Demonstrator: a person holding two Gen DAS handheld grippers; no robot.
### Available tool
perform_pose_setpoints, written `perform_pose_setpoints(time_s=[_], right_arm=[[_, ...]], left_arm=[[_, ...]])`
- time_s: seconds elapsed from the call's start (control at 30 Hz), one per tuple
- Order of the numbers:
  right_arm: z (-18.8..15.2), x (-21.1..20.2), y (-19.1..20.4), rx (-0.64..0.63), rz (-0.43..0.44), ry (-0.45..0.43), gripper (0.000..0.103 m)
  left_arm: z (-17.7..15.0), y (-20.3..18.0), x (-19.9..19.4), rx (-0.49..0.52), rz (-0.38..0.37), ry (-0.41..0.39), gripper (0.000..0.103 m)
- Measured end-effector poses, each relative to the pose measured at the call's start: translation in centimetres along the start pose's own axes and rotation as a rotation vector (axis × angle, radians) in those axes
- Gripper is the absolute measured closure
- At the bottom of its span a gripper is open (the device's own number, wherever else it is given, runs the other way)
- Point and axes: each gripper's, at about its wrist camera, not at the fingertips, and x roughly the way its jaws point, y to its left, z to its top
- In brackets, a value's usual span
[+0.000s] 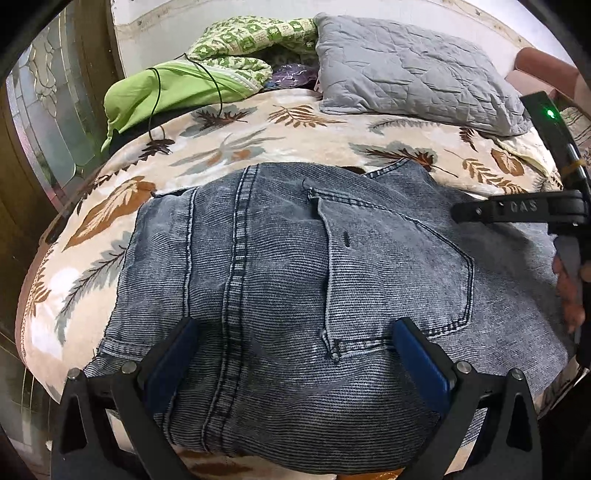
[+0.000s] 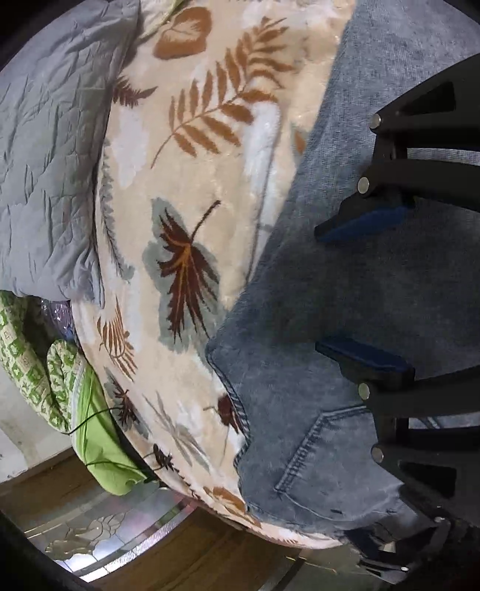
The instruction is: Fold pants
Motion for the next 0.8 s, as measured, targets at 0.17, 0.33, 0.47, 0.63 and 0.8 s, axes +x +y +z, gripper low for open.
perform_pose_setpoints(time_s=[0.17, 0.33, 0.47, 0.63, 0.8], right_arm=[[1.2, -0.8, 0.4, 0.039, 0.037, -0.061, 0.043], [1.7, -1.9, 3.6, -0.030, 0.160, -0.121, 0.043], [1.3, -0.8, 7.0, -0.129, 0.238, -0.073, 0.043], [0.8, 2.0, 7.2, -0.103, 0.267, 0.034, 0.043], [1.6, 2.8, 5.9, -0.055, 0.311, 0.042, 0.045]], left_arm=[[0.1, 0.3, -0.7, 0.008, -0.004, -0.023, 0.000], [0.4, 0.6, -2.3, 0.014, 0.026, -0.113, 0.000], [0.8, 0.9, -2.4, 0.006, 0.020, -0.120, 0.000], [1.1, 1.2, -0.5, -0.013, -0.022, -0.029, 0.000], [1.3, 1.1, 0.5, -0.023, -0.040, 0.008, 0.000]])
